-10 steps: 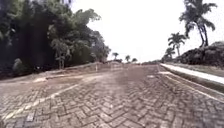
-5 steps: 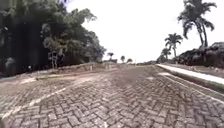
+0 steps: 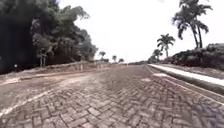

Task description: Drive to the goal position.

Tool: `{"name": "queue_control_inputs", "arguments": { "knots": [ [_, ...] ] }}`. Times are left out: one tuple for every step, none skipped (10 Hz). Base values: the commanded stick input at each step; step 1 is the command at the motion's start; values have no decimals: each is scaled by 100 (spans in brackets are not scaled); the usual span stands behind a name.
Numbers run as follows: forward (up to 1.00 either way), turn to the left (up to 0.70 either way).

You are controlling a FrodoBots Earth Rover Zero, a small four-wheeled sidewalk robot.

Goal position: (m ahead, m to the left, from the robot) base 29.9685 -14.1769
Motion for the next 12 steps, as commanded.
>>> {"name": "queue_control_inputs", "arguments": {
  "knots": [
    [100, -27],
    [100, -27],
    [100, -27],
    [100, -27],
    [100, -27],
    [100, -27],
    [100, -17],
    [100, 0],
    [100, 0],
    [100, 0],
    [100, 0],
    [100, 0]
  ]
}}
